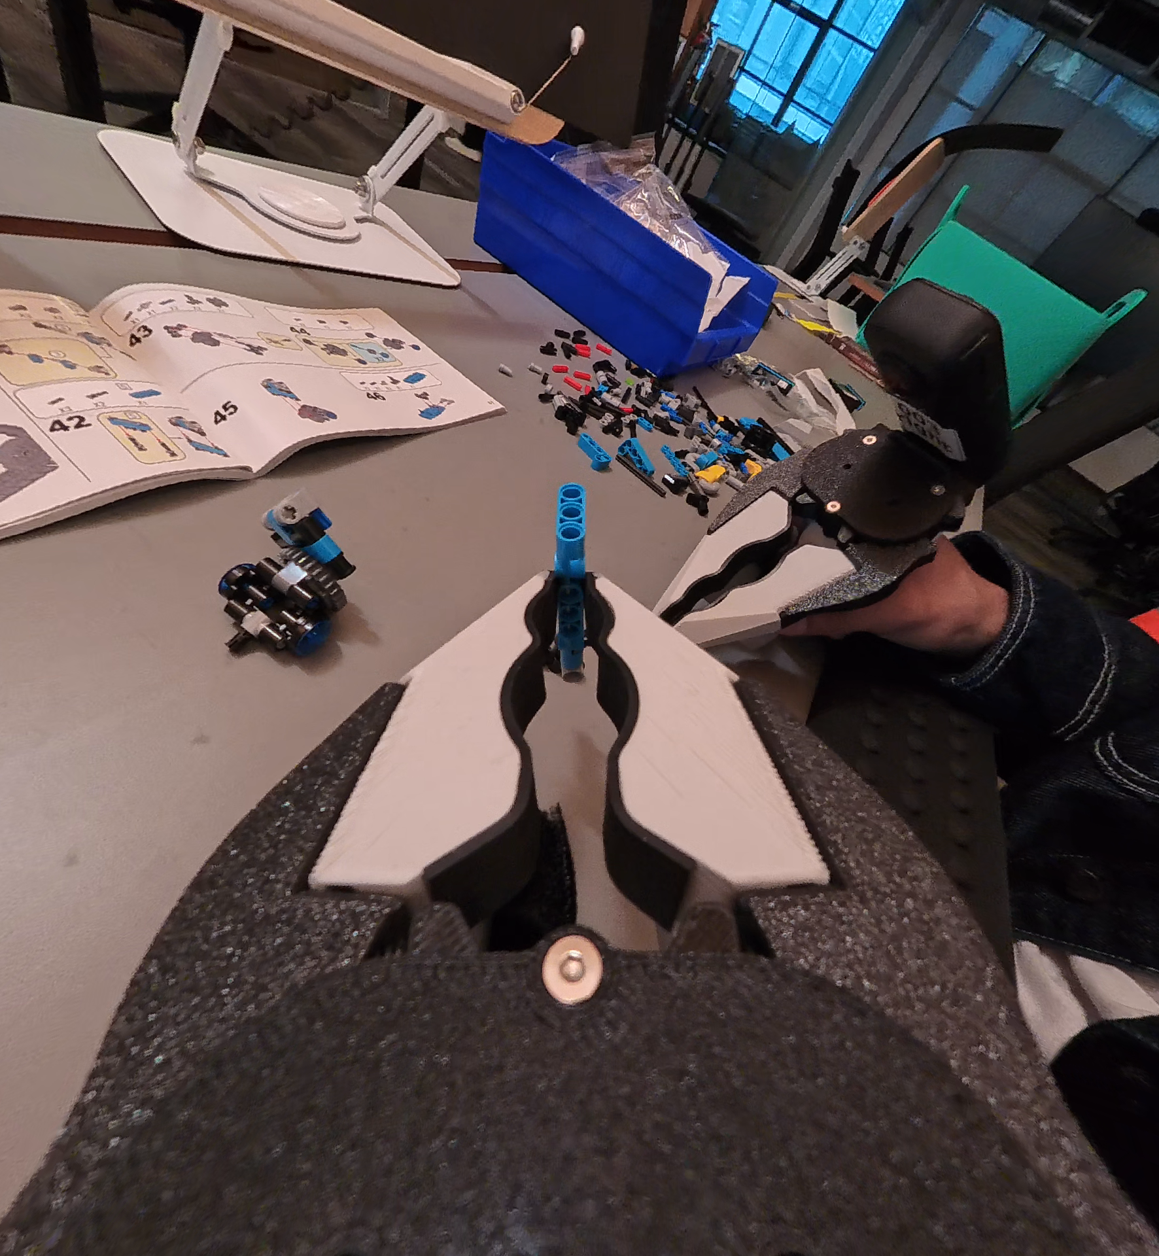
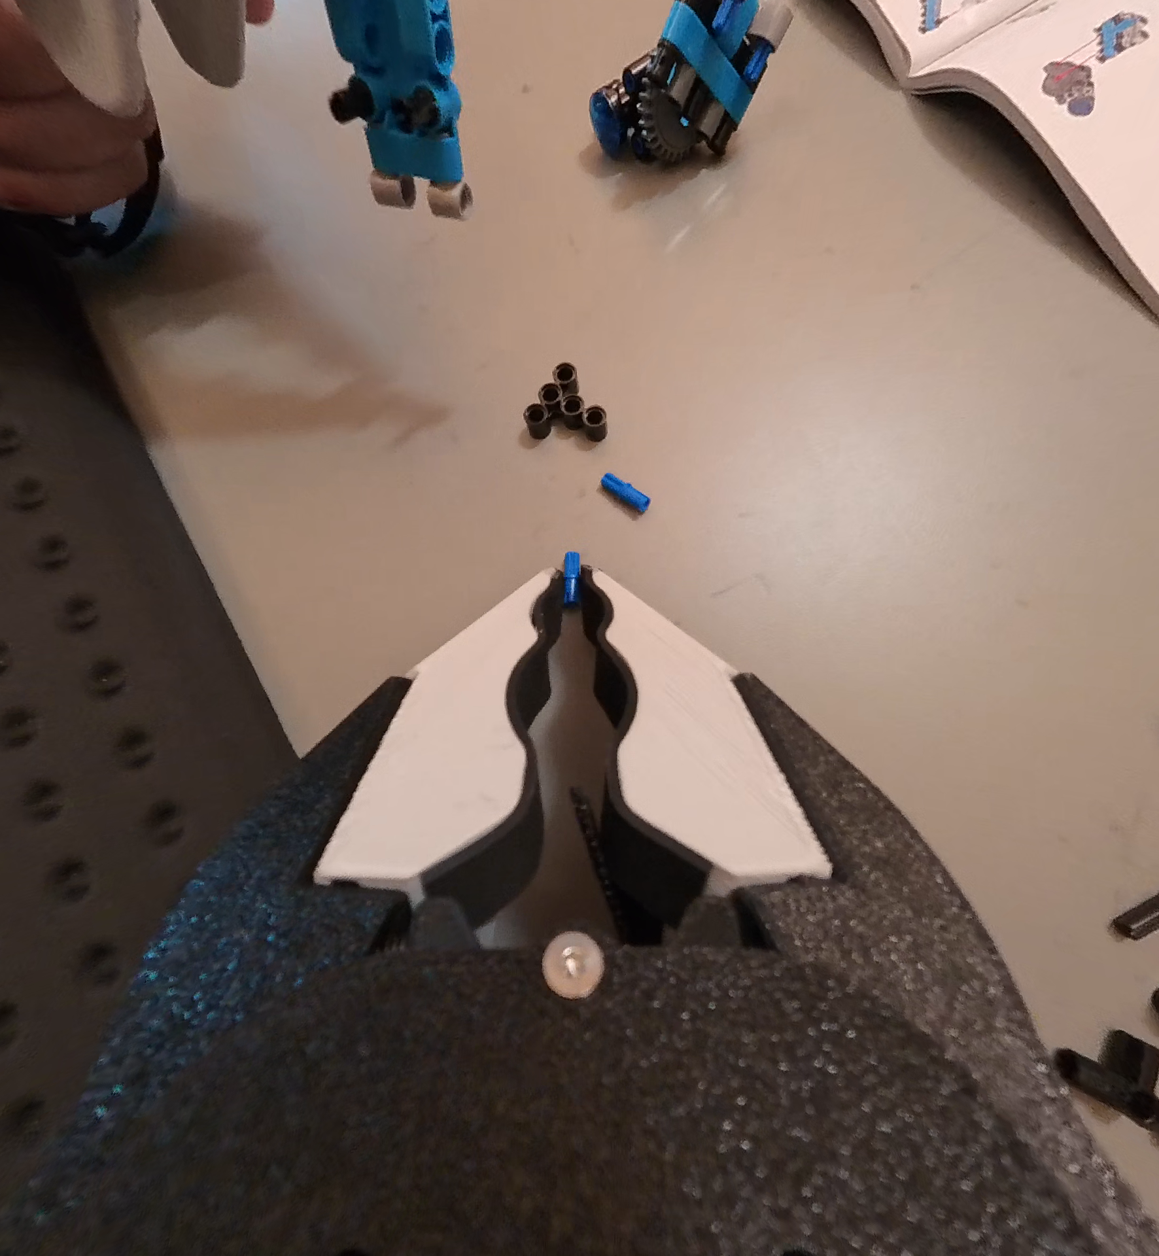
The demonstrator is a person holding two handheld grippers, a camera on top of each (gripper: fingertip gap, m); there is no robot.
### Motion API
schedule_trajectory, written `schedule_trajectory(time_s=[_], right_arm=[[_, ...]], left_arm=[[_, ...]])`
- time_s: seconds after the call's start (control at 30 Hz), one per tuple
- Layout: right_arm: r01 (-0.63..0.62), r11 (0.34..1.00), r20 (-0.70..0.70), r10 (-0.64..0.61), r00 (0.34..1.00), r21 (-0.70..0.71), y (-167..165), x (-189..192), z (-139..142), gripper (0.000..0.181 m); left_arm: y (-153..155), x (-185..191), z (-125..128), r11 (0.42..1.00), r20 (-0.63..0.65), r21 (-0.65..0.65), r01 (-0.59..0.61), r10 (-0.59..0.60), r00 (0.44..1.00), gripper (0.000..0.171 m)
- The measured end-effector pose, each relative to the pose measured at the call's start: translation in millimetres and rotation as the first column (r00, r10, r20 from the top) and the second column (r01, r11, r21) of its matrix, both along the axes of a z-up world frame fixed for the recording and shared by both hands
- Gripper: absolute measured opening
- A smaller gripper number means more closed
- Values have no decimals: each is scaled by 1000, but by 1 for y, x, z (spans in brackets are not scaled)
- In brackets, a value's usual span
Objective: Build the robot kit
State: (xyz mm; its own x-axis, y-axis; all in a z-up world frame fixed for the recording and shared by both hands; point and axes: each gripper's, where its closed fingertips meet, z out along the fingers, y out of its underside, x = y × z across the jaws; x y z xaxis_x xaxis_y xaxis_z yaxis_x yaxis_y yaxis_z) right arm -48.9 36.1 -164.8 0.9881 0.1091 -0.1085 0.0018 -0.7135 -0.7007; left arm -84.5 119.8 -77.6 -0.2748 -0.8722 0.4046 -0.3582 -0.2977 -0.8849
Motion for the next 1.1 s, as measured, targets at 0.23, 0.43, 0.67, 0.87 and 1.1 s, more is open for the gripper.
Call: schedule_trajectory(time_s=[0.23,0.43,0.67,0.87,1.1], right_arm=[[20,950,-128,21,992,312,34,-24,74,4],[196,894,-569,77,818,403,65,-32,107,4],[208,918,-559,19,829,338,73,-34,91,4],[195,906,-534,40,845,377,71,-35,97,4],[127,923,-374,20,927,362,72,-40,85,4]], left_arm=[[-1,1,4,998,28,58,-22,20,999,7],[-2,0,3,990,37,138,-38,34,999,7],[-12,2,0,977,29,212,-30,25,999,7],[-10,2,-2,984,14,175,-27,25,1000,7],[-13,2,-2,990,12,142,-9,7,1000,7]])
